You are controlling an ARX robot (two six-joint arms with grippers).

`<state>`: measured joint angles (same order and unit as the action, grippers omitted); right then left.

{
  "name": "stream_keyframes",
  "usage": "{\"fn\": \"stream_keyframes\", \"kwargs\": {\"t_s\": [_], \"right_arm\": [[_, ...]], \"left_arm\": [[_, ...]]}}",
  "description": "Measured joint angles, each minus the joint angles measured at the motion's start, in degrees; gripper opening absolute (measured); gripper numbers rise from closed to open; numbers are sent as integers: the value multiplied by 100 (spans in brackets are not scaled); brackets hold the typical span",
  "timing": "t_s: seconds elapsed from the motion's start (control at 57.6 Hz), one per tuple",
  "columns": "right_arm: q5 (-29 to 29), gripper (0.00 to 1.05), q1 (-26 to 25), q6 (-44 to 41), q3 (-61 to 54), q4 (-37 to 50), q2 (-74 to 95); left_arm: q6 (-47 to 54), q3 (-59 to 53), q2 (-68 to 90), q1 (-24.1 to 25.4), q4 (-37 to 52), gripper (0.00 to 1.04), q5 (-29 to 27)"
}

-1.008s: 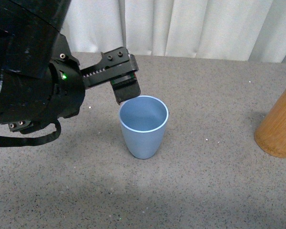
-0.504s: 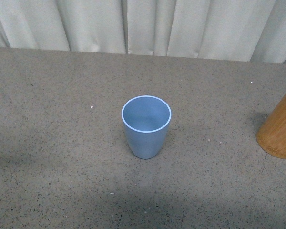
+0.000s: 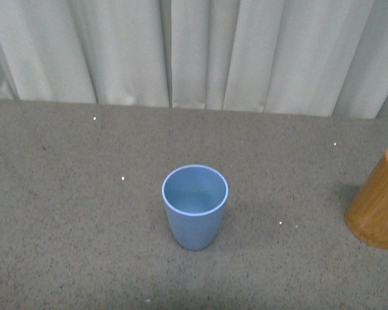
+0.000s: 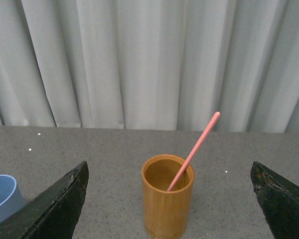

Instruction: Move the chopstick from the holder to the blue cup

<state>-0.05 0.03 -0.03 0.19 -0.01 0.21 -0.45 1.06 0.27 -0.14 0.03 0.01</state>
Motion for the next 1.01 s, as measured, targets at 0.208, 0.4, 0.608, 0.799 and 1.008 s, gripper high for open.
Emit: {"fn": "stream_keyframes", "kwargs": {"t_s": [0.208, 0.4, 0.608, 0.799, 1.008], "right_arm": [[-2, 95, 0, 0, 0, 2, 0], [0, 95, 0, 0, 0, 0, 0], [0, 95, 0, 0, 0, 2, 0], [551, 95, -197, 201, 13, 887, 820], [232, 95, -1248, 313, 997, 3161, 4426]], "left_arm": [[22, 0, -4, 0, 0, 15, 0], [20, 0, -4, 0, 0, 4, 0], [20, 0, -4, 0, 0, 14, -2], [20, 0, -4, 0, 0, 55, -4], [20, 0, -7, 0, 0, 95, -2]]}}
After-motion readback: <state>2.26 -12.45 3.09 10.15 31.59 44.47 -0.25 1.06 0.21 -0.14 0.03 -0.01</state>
